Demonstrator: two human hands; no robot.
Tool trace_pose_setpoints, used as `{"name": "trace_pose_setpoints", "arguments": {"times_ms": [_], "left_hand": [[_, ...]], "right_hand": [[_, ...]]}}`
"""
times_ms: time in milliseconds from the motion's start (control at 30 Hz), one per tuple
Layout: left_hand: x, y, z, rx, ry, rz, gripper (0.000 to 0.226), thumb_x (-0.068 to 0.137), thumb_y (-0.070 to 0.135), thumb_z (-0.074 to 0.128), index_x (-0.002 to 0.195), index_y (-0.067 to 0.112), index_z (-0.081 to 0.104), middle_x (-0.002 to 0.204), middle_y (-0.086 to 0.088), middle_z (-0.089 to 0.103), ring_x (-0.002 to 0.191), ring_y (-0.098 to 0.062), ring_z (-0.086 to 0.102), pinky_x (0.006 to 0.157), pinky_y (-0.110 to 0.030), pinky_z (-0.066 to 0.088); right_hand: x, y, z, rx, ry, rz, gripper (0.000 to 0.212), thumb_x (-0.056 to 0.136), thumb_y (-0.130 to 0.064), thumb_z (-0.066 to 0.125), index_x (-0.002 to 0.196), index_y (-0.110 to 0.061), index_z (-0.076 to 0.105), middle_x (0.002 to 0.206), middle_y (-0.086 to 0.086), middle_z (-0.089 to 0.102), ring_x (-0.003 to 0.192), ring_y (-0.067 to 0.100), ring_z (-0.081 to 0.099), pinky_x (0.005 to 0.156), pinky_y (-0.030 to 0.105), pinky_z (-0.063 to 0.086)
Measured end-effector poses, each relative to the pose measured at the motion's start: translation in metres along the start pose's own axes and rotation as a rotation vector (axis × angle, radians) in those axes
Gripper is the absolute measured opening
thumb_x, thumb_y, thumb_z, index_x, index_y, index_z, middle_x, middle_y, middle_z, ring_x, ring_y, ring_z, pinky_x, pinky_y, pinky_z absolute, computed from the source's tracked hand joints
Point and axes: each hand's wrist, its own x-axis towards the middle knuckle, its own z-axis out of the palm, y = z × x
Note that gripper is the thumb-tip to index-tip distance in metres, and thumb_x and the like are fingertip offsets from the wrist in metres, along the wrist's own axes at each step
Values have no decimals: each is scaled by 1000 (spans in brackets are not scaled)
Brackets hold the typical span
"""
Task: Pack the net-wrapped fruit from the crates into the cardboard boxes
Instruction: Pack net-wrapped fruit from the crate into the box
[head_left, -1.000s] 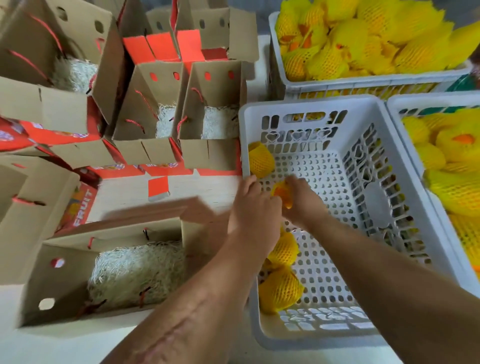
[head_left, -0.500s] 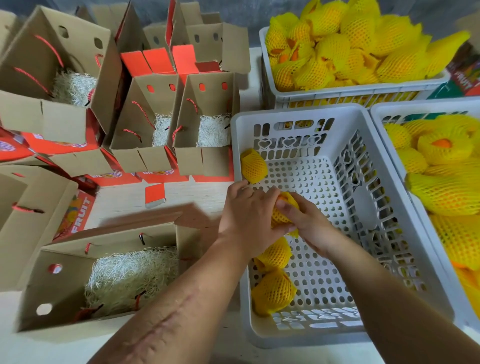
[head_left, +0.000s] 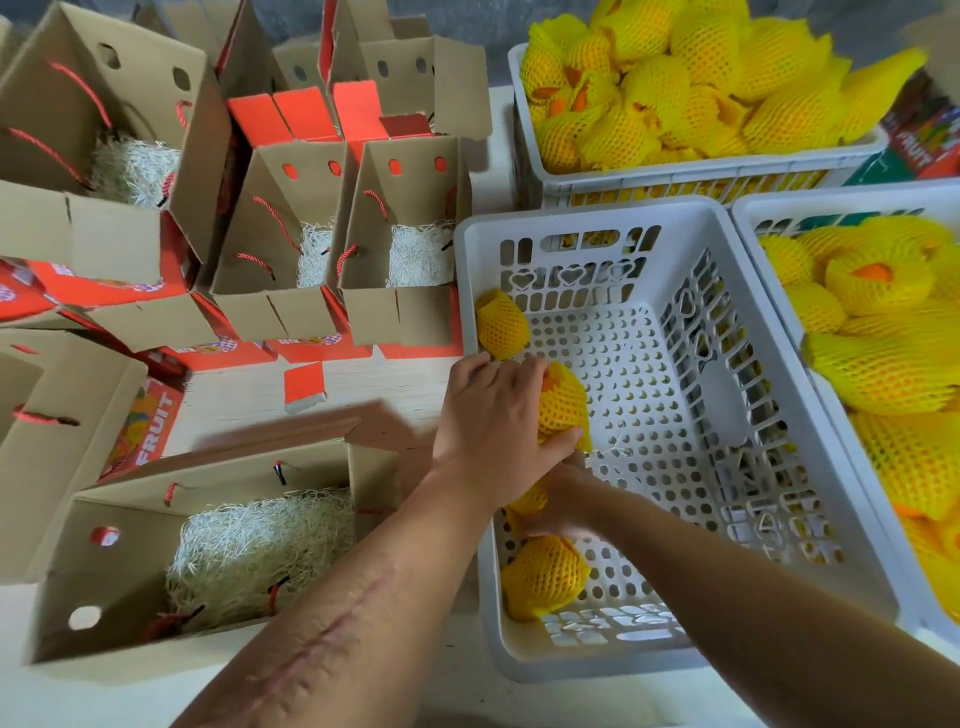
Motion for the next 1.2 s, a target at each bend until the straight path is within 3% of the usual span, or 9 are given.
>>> {"name": "trace_pose_setpoints", "arguments": {"times_ms": [100, 200, 333, 467, 633, 733, 833, 1033, 1200], "left_hand": [[-2, -2, 1, -101, 53, -2, 74, 83, 82, 48, 128, 23, 50, 114, 9, 68, 108, -17, 63, 113, -39, 31], [-4, -4, -3, -365, 101, -16, 74, 75, 84, 62, 125, 30, 50, 114, 17, 62, 109, -9, 58, 110, -34, 31], [-26, -3, -21, -1080, 186, -263, 68, 74, 66, 81, 127, 38, 51, 121, 15, 61, 111, -7, 61, 94, -35, 51], [-58, -13, -54, -1532, 417, -414, 38, 87, 37, 73, 119, 27, 57, 100, 16, 73, 88, 0, 70, 73, -17, 55], [-95, -68, -83, -1813, 326, -828, 42, 64, 45, 71, 104, 32, 74, 99, -4, 75, 90, -22, 71, 74, -42, 56], [-124, -121, -100, -1829, 296, -1042, 58, 72, 49, 65, 124, 25, 66, 117, -12, 72, 100, -25, 69, 70, -40, 58], [-158, -174, -115, -1894, 293, -1101, 53, 77, 58, 63, 119, 26, 68, 103, -6, 76, 89, -20, 73, 63, -37, 59], [-221, -264, -108, -1764, 280, -1204, 28, 95, 45, 70, 117, 30, 63, 106, -1, 74, 97, -21, 73, 66, -43, 62], [-234, -279, -91, -1409, -48, -1135, 45, 89, 44, 75, 123, 30, 49, 121, -3, 65, 101, -22, 69, 77, -47, 64]], "right_hand": [[-9, -13, -16, -209, 89, 10, 93, 71, -53, 72, 152, -26, 34, 137, 7, 49, 117, 27, 55, 95, 40, 53], [-33, -23, -43, -216, 272, 203, 76, 69, -69, 54, 139, -42, 42, 122, -1, 57, 117, 26, 55, 97, 45, 51], [-74, -27, -66, 370, 459, 132, 41, 76, -62, 50, 99, -30, 62, 92, -4, 70, 80, 18, 64, 73, 36, 55], [-126, -73, -56, 909, 686, -30, 48, 74, -73, 50, 67, -29, 70, 51, -12, 62, 45, 5, 60, 48, 26, 45], [-139, -164, -18, 798, 833, -271, 42, 75, -67, 56, 90, -28, 63, 72, -14, 64, 66, -3, 60, 58, 18, 45], [-133, -216, 10, 867, 650, -362, 47, 66, -67, 63, 105, -40, 61, 88, -16, 70, 80, -6, 65, 64, 15, 50], [-121, -257, 38, 960, 468, -439, 48, 63, -57, 67, 107, -38, 66, 94, -12, 75, 84, 4, 70, 64, 23, 55], [-85, -315, 94, 1094, 429, -222, 49, 76, -59, 72, 108, -22, 71, 96, 0, 77, 95, 24, 73, 81, 40, 59], [-65, -336, 117, 1021, 369, -116, 13, 92, -33, 72, 94, -21, 74, 84, 2, 75, 72, 13, 69, 55, 23, 52]]}}
